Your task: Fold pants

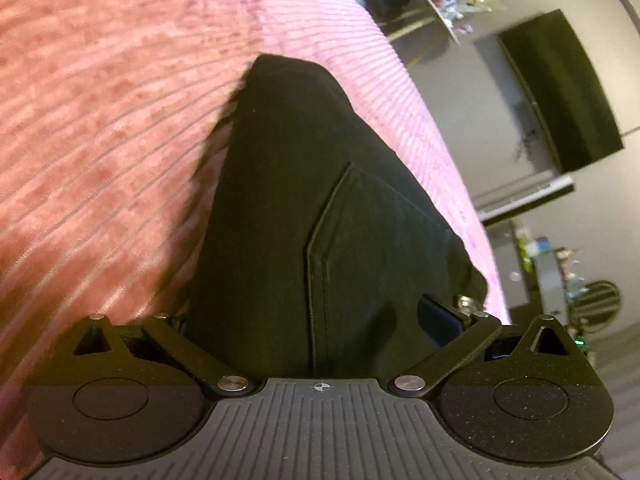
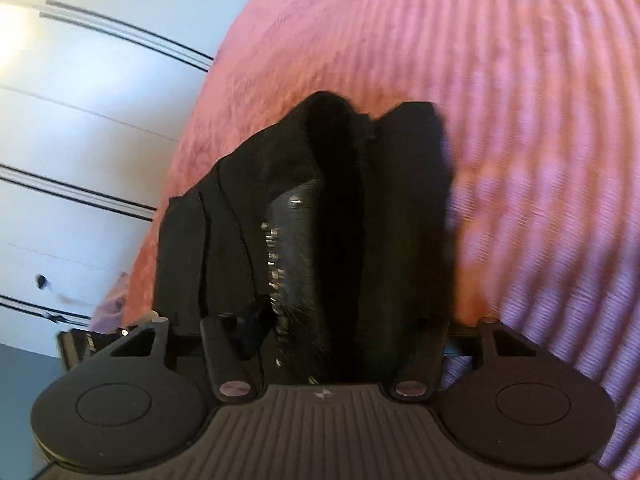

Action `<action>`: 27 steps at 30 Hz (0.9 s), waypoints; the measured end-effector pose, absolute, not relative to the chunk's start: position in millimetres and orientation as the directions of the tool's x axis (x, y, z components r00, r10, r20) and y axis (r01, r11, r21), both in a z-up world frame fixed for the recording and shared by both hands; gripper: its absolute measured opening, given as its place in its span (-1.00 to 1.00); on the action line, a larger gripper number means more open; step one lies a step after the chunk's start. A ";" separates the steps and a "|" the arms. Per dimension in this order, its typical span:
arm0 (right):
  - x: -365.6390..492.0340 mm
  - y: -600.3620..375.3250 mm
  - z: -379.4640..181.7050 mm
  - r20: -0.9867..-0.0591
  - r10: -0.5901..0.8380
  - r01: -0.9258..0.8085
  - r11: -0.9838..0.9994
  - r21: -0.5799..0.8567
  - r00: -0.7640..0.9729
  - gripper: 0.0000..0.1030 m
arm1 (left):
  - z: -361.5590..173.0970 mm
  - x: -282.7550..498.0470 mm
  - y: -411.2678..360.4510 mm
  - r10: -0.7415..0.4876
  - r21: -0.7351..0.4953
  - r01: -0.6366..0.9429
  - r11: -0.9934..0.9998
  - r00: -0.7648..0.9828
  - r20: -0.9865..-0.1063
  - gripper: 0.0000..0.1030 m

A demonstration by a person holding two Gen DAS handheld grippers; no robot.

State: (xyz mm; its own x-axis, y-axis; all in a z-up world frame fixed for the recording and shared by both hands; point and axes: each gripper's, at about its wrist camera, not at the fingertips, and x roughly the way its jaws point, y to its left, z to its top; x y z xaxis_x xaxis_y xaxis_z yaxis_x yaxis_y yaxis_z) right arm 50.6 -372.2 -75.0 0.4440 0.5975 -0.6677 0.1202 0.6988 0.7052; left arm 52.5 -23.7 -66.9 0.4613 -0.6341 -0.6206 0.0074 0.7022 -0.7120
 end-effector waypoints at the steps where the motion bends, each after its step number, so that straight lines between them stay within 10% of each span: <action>1: 46.8 -364.3 -67.3 -0.679 0.576 0.099 0.725 0.682 0.455 0.03 | -61.0 51.0 -29.4 -0.605 -0.679 0.019 0.734 0.473 -0.640 0.94; 16: 91.3 -312.9 29.9 -0.578 0.550 -0.146 0.788 0.598 0.603 -0.36 | 32.3 64.3 -20.7 -0.413 -0.510 0.081 0.856 0.701 -0.581 0.70; 22: 109.1 -313.7 32.2 -0.679 0.347 0.031 0.878 0.478 0.647 0.06 | 39.3 63.6 0.8 -0.059 -0.238 -0.136 0.962 0.745 -0.665 0.89; 27: 63.0 -309.9 15.4 -0.659 0.359 0.070 0.845 0.531 0.661 0.08 | 18.2 9.7 8.4 -0.161 -0.426 -0.174 0.888 0.750 -0.642 0.93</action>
